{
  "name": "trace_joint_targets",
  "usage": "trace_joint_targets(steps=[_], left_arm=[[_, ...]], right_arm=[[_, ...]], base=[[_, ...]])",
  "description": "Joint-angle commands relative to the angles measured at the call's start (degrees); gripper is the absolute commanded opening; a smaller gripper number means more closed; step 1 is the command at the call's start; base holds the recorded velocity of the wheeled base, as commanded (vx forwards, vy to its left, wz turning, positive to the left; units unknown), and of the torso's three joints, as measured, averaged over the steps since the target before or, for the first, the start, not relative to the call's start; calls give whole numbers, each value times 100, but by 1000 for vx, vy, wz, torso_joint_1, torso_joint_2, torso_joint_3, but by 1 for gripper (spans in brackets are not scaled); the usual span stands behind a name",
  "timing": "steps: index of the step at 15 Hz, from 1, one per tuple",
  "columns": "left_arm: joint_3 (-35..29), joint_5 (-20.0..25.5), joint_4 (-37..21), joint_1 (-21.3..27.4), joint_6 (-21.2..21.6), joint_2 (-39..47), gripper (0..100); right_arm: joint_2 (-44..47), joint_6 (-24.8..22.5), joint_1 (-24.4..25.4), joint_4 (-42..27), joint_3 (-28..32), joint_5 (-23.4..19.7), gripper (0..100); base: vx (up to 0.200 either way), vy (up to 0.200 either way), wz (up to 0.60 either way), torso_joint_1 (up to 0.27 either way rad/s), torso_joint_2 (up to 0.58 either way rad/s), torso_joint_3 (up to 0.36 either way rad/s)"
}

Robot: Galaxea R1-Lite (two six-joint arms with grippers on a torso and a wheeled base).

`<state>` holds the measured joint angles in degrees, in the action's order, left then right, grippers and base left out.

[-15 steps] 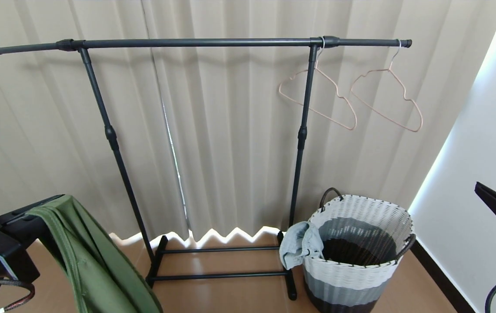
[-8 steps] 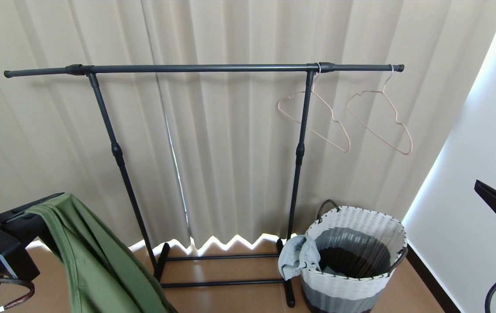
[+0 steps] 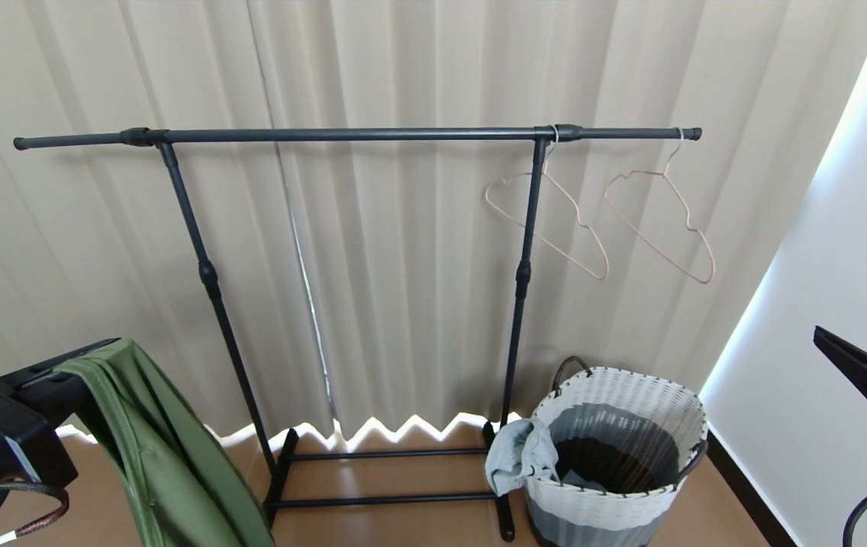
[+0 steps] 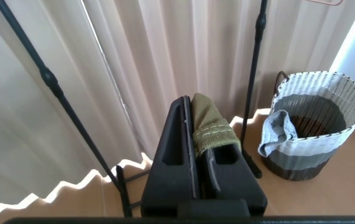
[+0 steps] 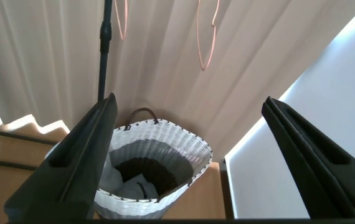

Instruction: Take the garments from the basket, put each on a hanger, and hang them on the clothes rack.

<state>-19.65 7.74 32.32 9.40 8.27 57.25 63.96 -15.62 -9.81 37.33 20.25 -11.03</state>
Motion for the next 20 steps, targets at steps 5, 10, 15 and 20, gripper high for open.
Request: trace_joint_targets(steps=[5,10,15,20], left_arm=[[32,-1,3,1,0,50,0],[40,-9,3,1,8,41,0],[49,-1,3,-8,0,41,0],[75,-1,3,1,-9,50,0]], right_arm=[[28,-3,-3,3,-3,-13,100],[125,-3,-3,3,14,-13,100],[169,-3,32,-6,32,-22,100],[160,-3,41,-33,14,-48,100]], base=[[0,-200,0,7,-1,0],[0,-160,0,3,-3,-4],[0,0,0,0,0,0],[80,0,0,-1,1,2]])
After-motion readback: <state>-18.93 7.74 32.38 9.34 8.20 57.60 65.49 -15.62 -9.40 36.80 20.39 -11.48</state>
